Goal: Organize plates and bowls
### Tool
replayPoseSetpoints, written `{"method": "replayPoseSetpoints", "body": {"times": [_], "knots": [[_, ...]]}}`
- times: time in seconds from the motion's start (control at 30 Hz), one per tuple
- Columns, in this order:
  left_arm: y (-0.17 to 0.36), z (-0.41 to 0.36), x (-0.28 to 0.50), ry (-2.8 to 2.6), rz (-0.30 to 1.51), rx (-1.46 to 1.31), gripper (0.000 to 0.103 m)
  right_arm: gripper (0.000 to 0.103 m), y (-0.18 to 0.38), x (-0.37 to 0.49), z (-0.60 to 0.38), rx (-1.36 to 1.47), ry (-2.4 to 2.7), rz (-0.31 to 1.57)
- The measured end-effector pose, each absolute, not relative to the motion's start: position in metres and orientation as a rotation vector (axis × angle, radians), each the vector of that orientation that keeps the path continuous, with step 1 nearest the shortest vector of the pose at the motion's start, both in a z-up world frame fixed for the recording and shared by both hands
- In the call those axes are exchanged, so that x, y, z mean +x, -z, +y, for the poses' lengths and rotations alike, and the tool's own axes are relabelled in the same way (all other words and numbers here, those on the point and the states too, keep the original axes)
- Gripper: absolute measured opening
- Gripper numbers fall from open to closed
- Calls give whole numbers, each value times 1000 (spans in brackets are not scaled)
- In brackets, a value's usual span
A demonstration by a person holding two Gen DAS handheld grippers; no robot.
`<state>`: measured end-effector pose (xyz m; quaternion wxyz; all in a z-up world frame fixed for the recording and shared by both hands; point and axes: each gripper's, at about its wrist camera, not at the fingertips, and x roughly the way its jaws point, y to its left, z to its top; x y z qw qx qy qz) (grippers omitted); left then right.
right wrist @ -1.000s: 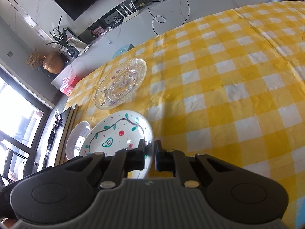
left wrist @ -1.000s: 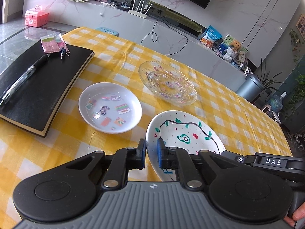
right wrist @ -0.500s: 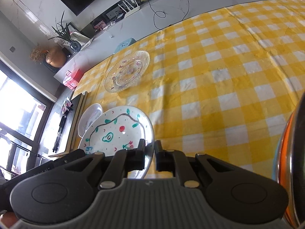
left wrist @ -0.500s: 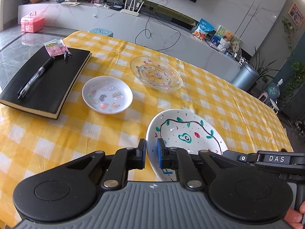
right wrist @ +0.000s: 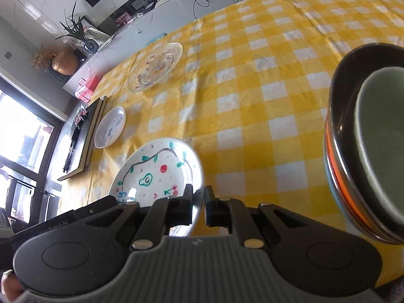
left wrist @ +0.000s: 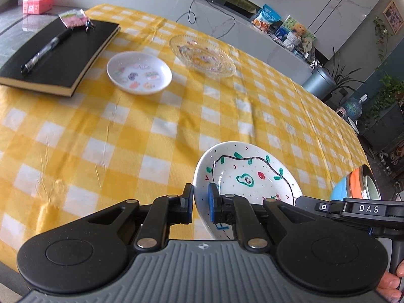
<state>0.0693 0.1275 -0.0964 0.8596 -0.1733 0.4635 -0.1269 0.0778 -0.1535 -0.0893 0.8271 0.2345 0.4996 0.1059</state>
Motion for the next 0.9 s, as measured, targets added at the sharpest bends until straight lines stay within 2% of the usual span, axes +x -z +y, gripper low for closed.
{"method": "replayPoseSetpoints", "body": {"times": [0.53,0.77,0.83,0.9], "knots": [[107,117,66,269,1033,-315,12,8,106,72,-154,466,-173,1137],[101,105,69,250,1058,-234,14,8,105,73,-154,462,-175,1144],[99,103,68,243,1057,-211,14,12,101,72,-153,448,-173,1130],[94,104,66,238,1046,-202,19,13,93,71,-153,417,-176,1102]]}}
